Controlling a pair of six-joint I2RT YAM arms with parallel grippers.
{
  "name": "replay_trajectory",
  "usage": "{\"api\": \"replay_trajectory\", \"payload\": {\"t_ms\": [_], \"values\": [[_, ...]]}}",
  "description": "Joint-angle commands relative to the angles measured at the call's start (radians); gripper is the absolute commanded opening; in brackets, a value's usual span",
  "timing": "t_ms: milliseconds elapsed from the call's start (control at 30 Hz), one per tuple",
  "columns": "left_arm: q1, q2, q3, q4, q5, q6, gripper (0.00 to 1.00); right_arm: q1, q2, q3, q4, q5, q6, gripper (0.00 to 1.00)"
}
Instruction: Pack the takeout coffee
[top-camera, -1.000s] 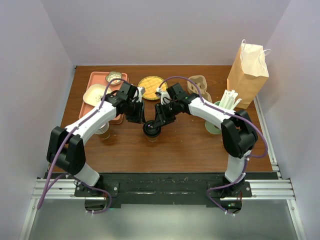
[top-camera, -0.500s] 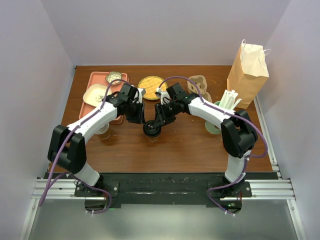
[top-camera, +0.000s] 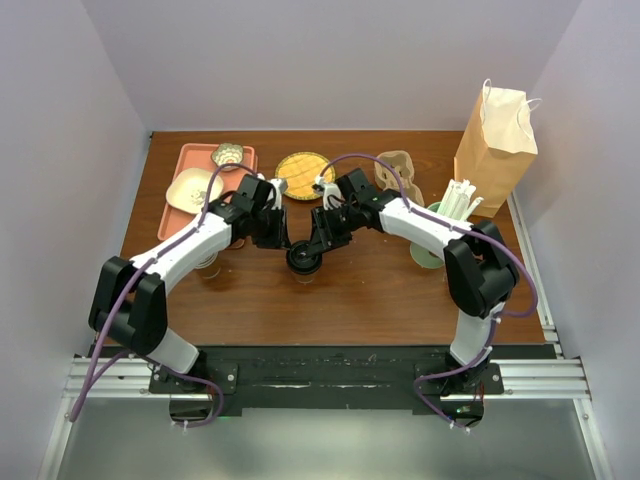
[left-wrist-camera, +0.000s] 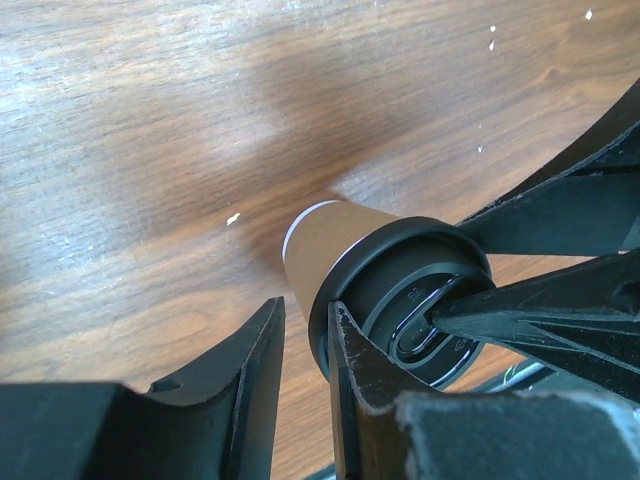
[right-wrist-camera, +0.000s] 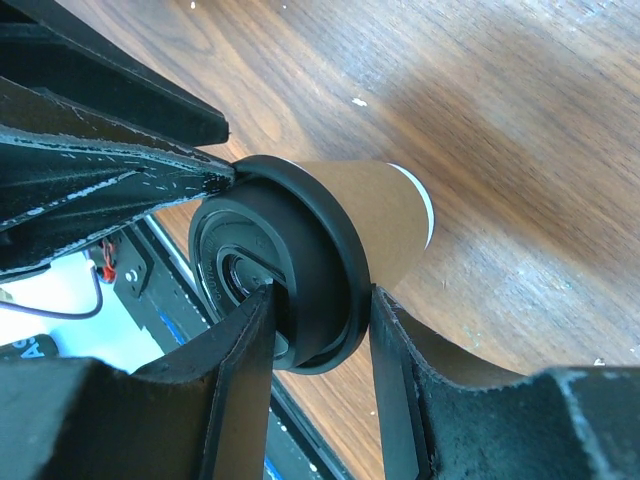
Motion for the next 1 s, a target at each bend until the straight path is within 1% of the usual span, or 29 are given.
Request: {"api": "replay_trajectory", "payload": {"t_ms": [0, 167, 300, 400, 433, 500, 567, 600, 633, 700, 800, 900, 967], "values": [[-0.043, 0.093, -0.138, -0.04, -0.176, -0.024, 0.28, 0.007, 0.106, -0.116, -0.082, 0.214, -0.079, 0.27], [-0.089, 0.122, -0.155, -0.034, -0.183, -0.044, 0.28, -0.001, 0.112, -0.15, -0.059, 0.222, -0.074, 0.25], [-0.094, 0.127, -0.126, -0.043, -0.185, -0.039, 0.28, -0.001, 0.104, -0.143, -0.068, 0.225, -0.076, 0.25], [-0.095, 0.094, -0.06, -0.076, -0.185, -0.032, 0.29, -0.001, 0.078, -0.12, -0.088, 0.229, -0.078, 0.25], [-0.095, 0.091, -0.011, -0.088, -0.185, -0.026, 0.29, -0.003, 0.075, -0.11, -0.095, 0.229, -0.081, 0.25], [-0.094, 0.093, 0.038, -0.122, -0.183, -0.022, 0.3, -0.001, 0.06, -0.081, -0.123, 0.226, -0.081, 0.26], [-0.095, 0.088, 0.091, -0.132, -0.156, -0.021, 0.31, -0.003, 0.041, -0.051, -0.138, 0.216, -0.073, 0.28], [-0.095, 0.087, 0.103, -0.14, -0.147, -0.022, 0.32, -0.001, 0.037, -0.041, -0.151, 0.211, -0.068, 0.32], [-0.095, 0.084, 0.127, -0.145, -0.134, -0.022, 0.33, -0.003, 0.027, -0.031, -0.155, 0.206, -0.062, 0.34], [-0.095, 0.078, 0.143, -0.148, -0.111, -0.027, 0.34, -0.006, 0.009, 0.001, -0.164, 0.187, -0.041, 0.37], [-0.095, 0.07, 0.16, -0.143, -0.074, -0.032, 0.36, -0.01, -0.008, 0.04, -0.169, 0.145, -0.015, 0.48], [-0.094, 0.058, 0.166, -0.134, -0.042, -0.041, 0.37, -0.013, -0.017, 0.071, -0.177, 0.13, 0.004, 0.53], [-0.095, 0.051, 0.166, -0.131, -0.027, -0.05, 0.37, -0.015, -0.026, 0.087, -0.18, 0.125, 0.01, 0.54]]}}
